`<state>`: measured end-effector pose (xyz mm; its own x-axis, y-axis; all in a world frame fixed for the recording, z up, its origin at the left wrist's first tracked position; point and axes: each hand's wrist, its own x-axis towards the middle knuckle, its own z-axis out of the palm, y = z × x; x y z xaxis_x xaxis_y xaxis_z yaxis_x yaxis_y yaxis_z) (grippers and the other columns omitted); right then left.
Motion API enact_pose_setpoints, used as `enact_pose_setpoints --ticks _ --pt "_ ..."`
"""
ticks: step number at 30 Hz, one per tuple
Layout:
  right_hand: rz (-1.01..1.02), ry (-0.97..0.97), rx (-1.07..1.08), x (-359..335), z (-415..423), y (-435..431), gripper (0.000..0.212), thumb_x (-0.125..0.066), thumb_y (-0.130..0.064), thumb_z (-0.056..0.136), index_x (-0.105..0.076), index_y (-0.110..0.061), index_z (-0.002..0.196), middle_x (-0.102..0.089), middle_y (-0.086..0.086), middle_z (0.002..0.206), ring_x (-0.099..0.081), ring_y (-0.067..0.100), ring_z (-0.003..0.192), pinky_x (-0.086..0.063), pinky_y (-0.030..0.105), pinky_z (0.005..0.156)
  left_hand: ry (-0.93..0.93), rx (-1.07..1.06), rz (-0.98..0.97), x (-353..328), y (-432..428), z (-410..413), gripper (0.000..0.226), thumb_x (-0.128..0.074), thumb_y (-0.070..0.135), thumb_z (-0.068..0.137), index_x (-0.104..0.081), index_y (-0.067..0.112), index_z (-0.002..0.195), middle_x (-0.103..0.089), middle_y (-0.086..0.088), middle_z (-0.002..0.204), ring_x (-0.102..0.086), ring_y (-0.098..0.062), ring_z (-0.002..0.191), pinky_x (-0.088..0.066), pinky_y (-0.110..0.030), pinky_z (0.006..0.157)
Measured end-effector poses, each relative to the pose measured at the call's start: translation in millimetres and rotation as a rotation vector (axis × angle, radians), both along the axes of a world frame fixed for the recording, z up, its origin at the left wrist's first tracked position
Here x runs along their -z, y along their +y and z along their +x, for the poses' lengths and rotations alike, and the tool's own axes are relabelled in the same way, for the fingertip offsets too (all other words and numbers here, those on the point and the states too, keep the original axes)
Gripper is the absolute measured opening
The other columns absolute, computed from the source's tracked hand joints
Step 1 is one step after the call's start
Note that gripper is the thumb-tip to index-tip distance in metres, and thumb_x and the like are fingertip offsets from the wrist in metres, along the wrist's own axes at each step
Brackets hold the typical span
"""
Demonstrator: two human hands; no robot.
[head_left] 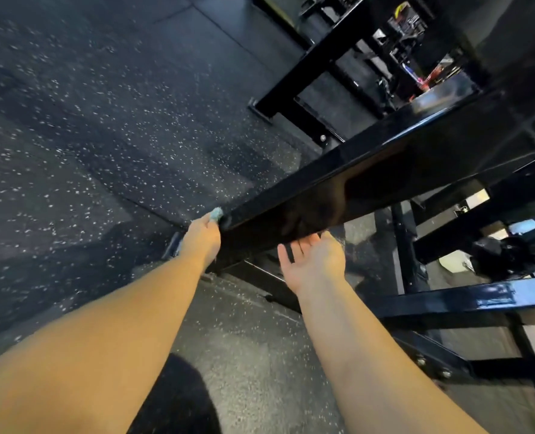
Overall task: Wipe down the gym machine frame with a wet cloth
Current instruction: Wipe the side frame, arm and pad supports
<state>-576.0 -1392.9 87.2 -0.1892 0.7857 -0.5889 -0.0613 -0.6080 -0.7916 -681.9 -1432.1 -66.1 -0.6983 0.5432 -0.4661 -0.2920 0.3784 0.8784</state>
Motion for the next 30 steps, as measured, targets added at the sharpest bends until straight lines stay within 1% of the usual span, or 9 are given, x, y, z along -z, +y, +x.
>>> enact_pose_setpoints --ticks 2,4,7,10,14,20,24,27,30 --pt "-0.095 0.058 0.038 -5 -2 0 0.046 -0.032 -0.036 0.102 -0.042 -0.015 0.141 -0.044 0.005 0.145 -0.034 0.019 0.139 -0.026 0.041 0.114 -0.026 -0.044 -0.009 1 4 0 0.039 -0.029 0.022 0.099 -0.052 0.022 0.13 -0.058 -0.011 0.124 -0.051 -0.034 0.115 -0.04 -0.043 0.101" --pt "-0.14 -0.004 0.044 -4 -4 0 0.047 -0.042 -0.042 0.098 -0.048 -0.016 0.136 -0.048 0.008 0.141 -0.038 0.024 0.136 -0.03 0.043 0.11 0.101 -0.098 0.094 -28 12 8 0.037 -0.031 0.024 0.099 -0.057 0.024 0.126 -0.06 -0.007 0.123 -0.053 -0.029 0.115 -0.04 -0.042 0.101" --pt "-0.189 -0.036 0.044 2 -6 -1 0.047 -0.045 -0.045 0.095 -0.053 -0.014 0.13 -0.051 0.013 0.135 -0.046 0.031 0.127 -0.038 0.045 0.106 0.338 -0.069 0.436 -93 17 23 0.034 -0.034 0.023 0.102 -0.055 0.019 0.128 -0.056 0.004 0.126 -0.049 -0.01 0.117 -0.036 -0.027 0.101" --pt "-0.219 0.041 0.081 1 -9 -2 0.038 -0.047 -0.04 0.095 -0.06 -0.012 0.117 -0.058 0.016 0.121 -0.06 0.034 0.104 -0.05 0.045 0.094 0.509 -0.053 0.586 -106 12 30 0.039 -0.033 0.021 0.099 -0.049 0.016 0.134 -0.053 0.004 0.132 -0.046 -0.004 0.12 -0.034 -0.016 0.101" --pt "-0.224 0.012 0.038 -4 -6 -1 0.041 -0.042 -0.04 0.098 -0.053 -0.009 0.123 -0.051 0.017 0.125 -0.058 0.03 0.105 -0.048 0.04 0.089 0.332 -0.091 0.472 -66 8 21 0.035 -0.034 0.017 0.101 -0.052 0.02 0.131 -0.054 0.007 0.128 -0.047 -0.002 0.116 -0.035 -0.02 0.101" --pt "-0.248 -0.004 0.078 -3 -9 -1 0.035 -0.042 -0.04 0.098 -0.053 -0.007 0.1 -0.053 0.017 0.115 -0.062 0.031 0.097 -0.051 0.039 0.078 -0.103 0.002 0.158 21 -11 -6 0.034 -0.03 0.025 0.103 -0.047 0.022 0.133 -0.053 -0.001 0.125 -0.048 -0.011 0.107 -0.035 -0.025 0.089" --pt "-0.271 -0.003 0.044 -3 -6 4 0.035 -0.042 -0.04 0.099 -0.052 -0.007 0.107 -0.052 0.018 0.121 -0.063 0.032 0.097 -0.051 0.039 0.074 -0.126 0.014 0.037 56 -14 -13 0.039 -0.028 0.022 0.102 -0.048 0.022 0.136 -0.057 -0.002 0.126 -0.052 -0.02 0.115 -0.037 -0.033 0.101" --pt "-0.271 -0.004 0.028 -1 -3 8 0.037 -0.042 -0.04 0.098 -0.055 -0.006 0.105 -0.054 0.019 0.12 -0.064 0.031 0.095 -0.051 0.039 0.073 -0.125 -0.043 0.044 78 1 -7 0.041 -0.03 0.033 0.092 -0.058 0.034 0.122 -0.065 0.0 0.112 -0.059 -0.023 0.107 -0.043 -0.045 0.101" --pt "-0.283 -0.02 0.024 -1 -7 13 0.039 -0.042 -0.04 0.098 -0.056 -0.007 0.113 -0.052 0.019 0.122 -0.063 0.032 0.092 -0.052 0.039 0.071 -0.077 -0.026 0.134 14 2 1 0.038 -0.032 0.035 0.096 -0.054 0.033 0.127 -0.061 0.002 0.119 -0.055 -0.017 0.11 -0.04 -0.041 0.102"
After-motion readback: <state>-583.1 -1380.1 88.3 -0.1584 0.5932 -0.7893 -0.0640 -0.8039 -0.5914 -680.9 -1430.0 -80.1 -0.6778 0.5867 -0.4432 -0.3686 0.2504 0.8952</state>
